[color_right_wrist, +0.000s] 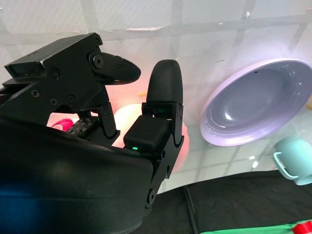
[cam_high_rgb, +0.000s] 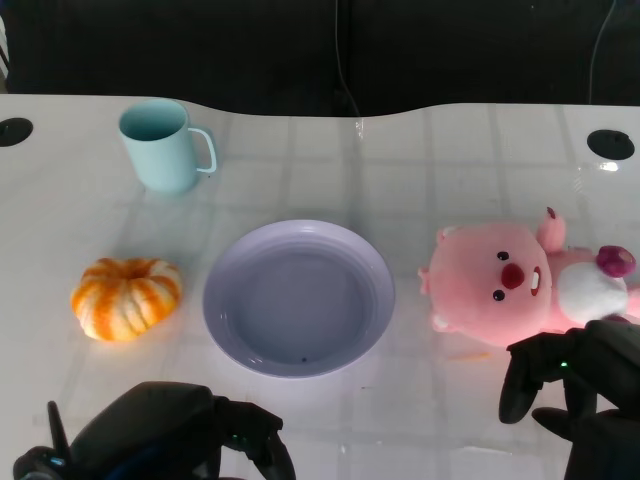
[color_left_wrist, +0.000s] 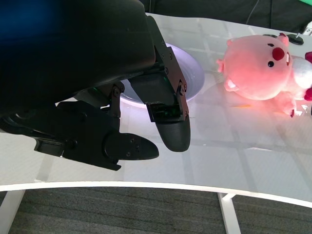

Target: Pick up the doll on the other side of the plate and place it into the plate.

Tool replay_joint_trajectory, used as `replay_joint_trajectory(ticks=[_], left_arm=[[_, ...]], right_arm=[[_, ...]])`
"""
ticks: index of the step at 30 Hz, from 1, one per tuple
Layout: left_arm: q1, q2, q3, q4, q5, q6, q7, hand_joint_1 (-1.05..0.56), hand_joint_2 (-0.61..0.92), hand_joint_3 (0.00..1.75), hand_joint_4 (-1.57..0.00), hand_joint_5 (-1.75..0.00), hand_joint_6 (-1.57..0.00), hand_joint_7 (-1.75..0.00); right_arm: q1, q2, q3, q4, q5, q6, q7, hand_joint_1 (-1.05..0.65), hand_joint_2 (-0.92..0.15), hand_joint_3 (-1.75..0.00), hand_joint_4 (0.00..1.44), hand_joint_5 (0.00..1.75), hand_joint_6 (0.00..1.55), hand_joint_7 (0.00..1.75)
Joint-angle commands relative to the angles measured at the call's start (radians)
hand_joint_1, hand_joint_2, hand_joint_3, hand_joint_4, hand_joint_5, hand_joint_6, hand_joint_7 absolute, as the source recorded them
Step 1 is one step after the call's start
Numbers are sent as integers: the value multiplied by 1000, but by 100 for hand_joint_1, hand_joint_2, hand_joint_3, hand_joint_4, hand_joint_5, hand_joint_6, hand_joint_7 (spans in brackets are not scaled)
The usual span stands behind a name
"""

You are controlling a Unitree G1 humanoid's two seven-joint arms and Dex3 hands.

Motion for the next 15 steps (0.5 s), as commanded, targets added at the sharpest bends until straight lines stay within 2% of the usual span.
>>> replay_joint_trajectory(ticks=[1,15], left_arm=[[-8,16,4,-2,0,5,-13,-19,92,29,-67,-139,-86,-64],[-9,18,4,6,-4,-1,-12,-18,92,29,-68,-137,-85,-64]], right_arm=[[-7,-11,-2,1,2,-6,0,-5,-60,-75,81,150,89,98],[-8,-12,-2,5,5,-5,3,-6,-61,-74,81,149,89,98]])
